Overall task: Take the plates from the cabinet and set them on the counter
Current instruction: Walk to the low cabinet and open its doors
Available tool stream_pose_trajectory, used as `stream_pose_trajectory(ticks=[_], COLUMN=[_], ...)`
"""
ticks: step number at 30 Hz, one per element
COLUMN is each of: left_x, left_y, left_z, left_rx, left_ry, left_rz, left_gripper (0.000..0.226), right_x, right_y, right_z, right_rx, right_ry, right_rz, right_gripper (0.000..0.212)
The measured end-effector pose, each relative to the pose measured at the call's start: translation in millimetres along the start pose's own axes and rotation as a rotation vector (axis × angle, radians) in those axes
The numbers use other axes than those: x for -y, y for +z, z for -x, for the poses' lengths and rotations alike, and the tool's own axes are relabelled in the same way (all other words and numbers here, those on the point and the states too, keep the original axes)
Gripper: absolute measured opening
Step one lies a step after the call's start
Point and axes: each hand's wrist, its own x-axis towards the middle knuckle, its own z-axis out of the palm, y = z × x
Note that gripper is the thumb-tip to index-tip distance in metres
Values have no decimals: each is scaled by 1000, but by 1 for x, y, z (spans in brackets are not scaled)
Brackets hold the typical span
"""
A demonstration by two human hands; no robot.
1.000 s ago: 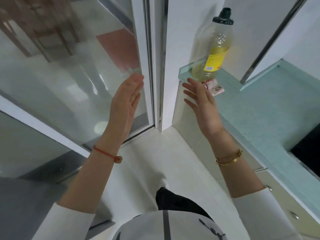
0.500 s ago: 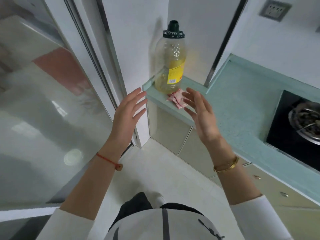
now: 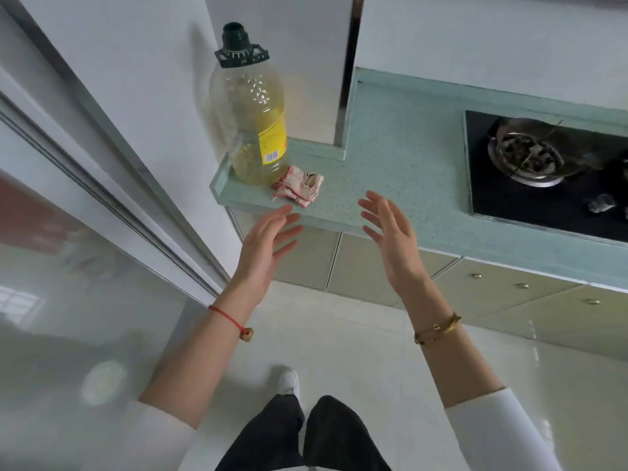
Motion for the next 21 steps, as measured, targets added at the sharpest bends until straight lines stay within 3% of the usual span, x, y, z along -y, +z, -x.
stream_pose_trajectory(ticks=[13,21], left_x=[147,245], left_y=[17,1], left_z=[-94,-198], left_rx=[-27,17], left_ry=[-131,30], left_rz=[-8,13], left_gripper=[40,52], right_x=[-160,-284], right_y=[-28,-25], right_z=[-51,-119], right_rx=[-54,-33], right_ry=[-12,-196], right_rz=[128,252], right_gripper=[33,30])
